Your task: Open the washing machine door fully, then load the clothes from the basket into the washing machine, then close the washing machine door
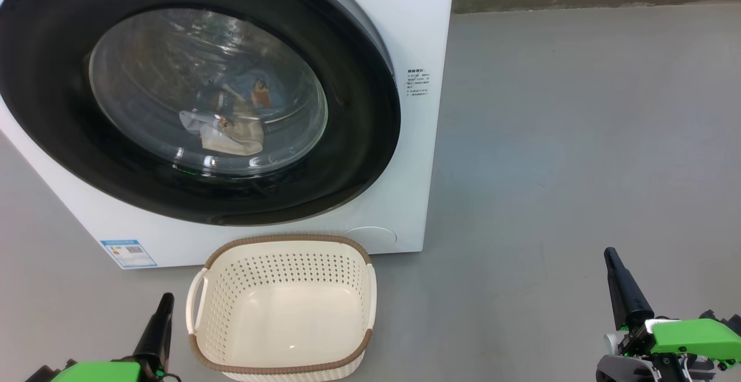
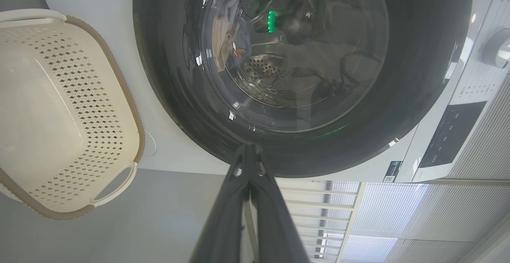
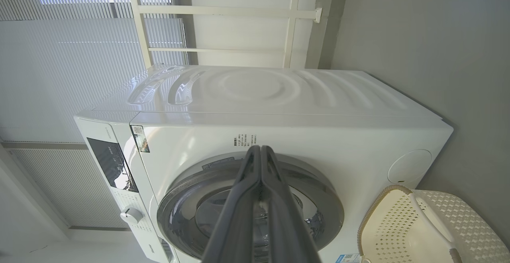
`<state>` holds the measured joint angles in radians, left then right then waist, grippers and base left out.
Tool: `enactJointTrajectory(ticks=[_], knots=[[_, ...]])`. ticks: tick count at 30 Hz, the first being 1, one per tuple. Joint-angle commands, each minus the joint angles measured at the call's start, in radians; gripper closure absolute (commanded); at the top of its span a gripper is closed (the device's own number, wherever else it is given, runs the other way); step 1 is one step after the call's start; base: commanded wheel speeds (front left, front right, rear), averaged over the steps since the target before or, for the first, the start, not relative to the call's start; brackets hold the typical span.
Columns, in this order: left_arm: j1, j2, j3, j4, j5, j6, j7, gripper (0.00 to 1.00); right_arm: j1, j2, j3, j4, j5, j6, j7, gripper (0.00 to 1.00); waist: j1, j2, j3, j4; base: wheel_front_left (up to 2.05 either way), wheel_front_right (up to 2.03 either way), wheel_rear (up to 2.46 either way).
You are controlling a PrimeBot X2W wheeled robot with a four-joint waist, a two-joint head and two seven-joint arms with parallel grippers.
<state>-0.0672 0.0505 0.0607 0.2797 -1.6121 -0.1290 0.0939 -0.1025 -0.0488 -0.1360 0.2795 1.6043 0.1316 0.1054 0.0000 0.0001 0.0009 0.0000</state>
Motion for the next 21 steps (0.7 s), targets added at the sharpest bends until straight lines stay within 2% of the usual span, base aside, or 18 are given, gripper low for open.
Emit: enactJointTrajectory(ticks=[1, 21], knots=[[-0.045, 0.014, 0.035, -0.03, -0.012, -0.002, 0.004, 1.0, -0.011, -0.002, 0.022, -0.03, 0.004, -0.001, 0.008, 1.0, 0.0, -0.0001, 0.0, 0.0, 0.0, 0.0, 0.0], [-0.045, 0.012, 0.037, -0.03, -0.01, -0.002, 0.007, 1.0, -0.011, -0.002, 0.021, -0.03, 0.004, -0.001, 0.008, 1.0, 0.0, -0.0001, 0.0, 0.0, 0.0, 0.0, 0.0]])
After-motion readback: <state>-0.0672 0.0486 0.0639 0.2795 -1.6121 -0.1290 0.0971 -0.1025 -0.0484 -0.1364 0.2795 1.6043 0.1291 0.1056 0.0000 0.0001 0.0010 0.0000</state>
